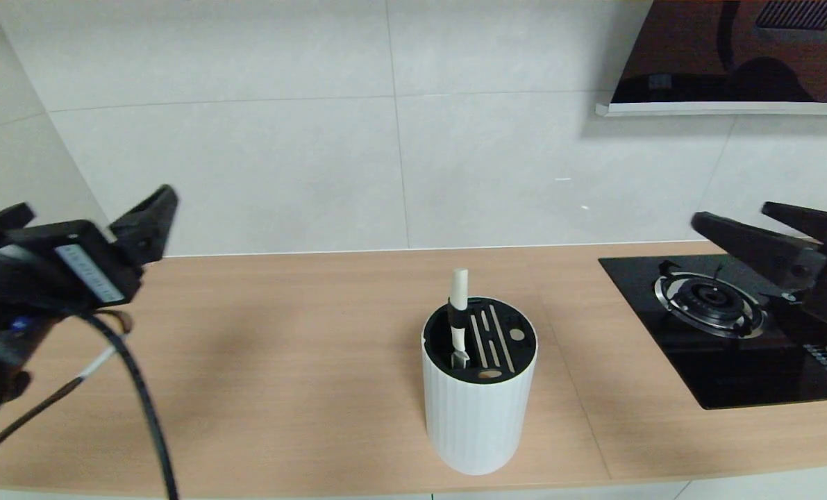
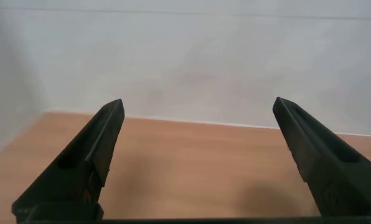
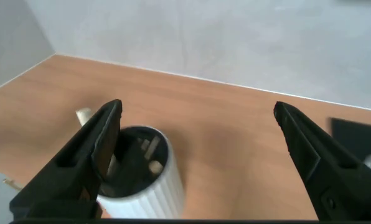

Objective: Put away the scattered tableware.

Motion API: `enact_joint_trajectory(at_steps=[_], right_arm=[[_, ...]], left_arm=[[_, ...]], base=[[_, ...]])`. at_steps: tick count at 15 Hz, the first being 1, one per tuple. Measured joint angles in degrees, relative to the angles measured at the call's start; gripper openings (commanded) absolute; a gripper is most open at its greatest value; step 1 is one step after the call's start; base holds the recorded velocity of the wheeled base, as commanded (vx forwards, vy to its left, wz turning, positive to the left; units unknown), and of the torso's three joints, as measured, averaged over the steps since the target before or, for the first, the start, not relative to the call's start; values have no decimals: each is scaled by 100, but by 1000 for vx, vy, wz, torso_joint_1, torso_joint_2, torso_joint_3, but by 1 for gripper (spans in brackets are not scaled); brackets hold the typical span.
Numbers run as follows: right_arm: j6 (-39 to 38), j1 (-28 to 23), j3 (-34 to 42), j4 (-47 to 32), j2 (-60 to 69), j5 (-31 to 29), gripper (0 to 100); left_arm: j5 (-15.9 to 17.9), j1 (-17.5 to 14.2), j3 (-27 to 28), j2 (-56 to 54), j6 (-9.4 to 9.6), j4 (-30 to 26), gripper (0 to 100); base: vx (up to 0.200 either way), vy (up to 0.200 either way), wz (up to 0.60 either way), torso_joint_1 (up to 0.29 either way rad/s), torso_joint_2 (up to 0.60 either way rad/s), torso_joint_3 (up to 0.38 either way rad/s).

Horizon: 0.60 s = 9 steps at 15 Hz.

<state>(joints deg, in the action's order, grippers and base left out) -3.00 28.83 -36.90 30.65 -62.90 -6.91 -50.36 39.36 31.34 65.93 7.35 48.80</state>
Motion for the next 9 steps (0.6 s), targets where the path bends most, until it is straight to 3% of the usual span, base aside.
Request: enact_joint_trajectory(at_steps=[4, 6, 9], right_arm=[[10, -1003, 940, -191, 1627, 5, 100], [68, -1348, 1172, -733, 2489, 5, 100], [447, -1676, 1296, -2044, 3992, 7, 100]], left_arm=[[129, -1214, -623, -2111, 12, -1462, 100], [211, -1796, -712, -3046, 34, -2193, 100], [589, -2528, -762, -4432, 135, -3343, 100]], base=[[0, 0, 0, 0, 0, 0], [0, 0, 0, 0, 0, 0], [0, 0, 0, 0, 0, 0]])
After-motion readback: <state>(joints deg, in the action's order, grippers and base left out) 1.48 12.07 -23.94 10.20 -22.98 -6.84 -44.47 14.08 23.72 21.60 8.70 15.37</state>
